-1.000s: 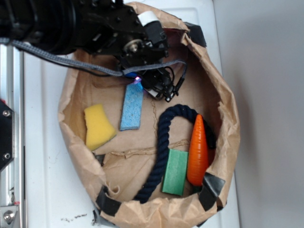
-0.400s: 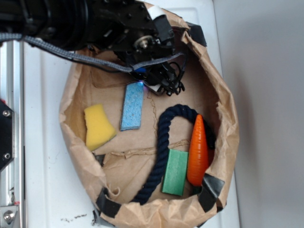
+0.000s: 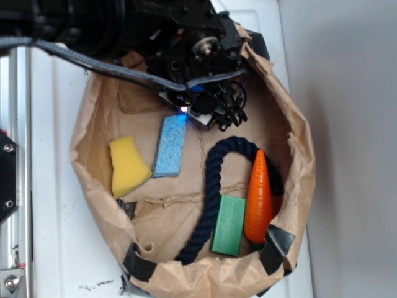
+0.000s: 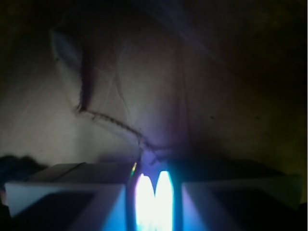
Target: Grab the blue sponge.
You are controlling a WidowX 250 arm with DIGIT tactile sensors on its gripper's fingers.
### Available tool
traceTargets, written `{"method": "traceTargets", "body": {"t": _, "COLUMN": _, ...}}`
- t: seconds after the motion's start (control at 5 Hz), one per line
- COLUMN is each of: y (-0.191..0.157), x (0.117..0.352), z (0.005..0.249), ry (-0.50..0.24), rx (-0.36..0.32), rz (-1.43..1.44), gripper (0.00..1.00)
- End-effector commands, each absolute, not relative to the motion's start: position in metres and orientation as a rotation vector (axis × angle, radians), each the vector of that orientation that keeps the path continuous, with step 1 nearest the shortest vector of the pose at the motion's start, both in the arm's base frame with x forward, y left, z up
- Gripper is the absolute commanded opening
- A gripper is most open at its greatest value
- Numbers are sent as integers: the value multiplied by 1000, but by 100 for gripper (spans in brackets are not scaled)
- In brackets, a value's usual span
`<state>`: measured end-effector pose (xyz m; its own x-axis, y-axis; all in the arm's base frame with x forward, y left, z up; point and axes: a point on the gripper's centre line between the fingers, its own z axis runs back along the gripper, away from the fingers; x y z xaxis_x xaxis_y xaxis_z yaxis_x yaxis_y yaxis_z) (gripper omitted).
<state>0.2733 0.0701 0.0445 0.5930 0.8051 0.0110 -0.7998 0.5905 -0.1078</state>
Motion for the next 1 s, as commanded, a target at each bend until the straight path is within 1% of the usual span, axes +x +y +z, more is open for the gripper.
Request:
{"method": "traceTargets", "body": {"t": 0.0, "y": 105, "x": 273, "z": 77, "ry": -114, "rx": -50, "rz": 932, "gripper": 100}}
{"method": "traceTargets", "body": {"t": 0.2, "y": 114, "x": 263, "z": 75, "ry": -86, "rx": -29, "rz": 1001, "gripper": 100}}
{"method": "traceTargets", "body": {"t": 0.4, "y": 116, "x": 259, "z": 66, "ry": -6, "rx": 34, "rz": 1085, "gripper": 100}}
{"method": "traceTargets", "body": {"t": 0.6, "y": 110, "x": 256, "z": 60, "ry": 79, "rx": 36, "rz": 1171, "gripper": 100}}
{"method": "traceTargets", "body": {"t": 0.8, "y": 101, "x": 257, "z": 52, "ry": 130, "rx": 25, "rz": 1241, "gripper": 100}}
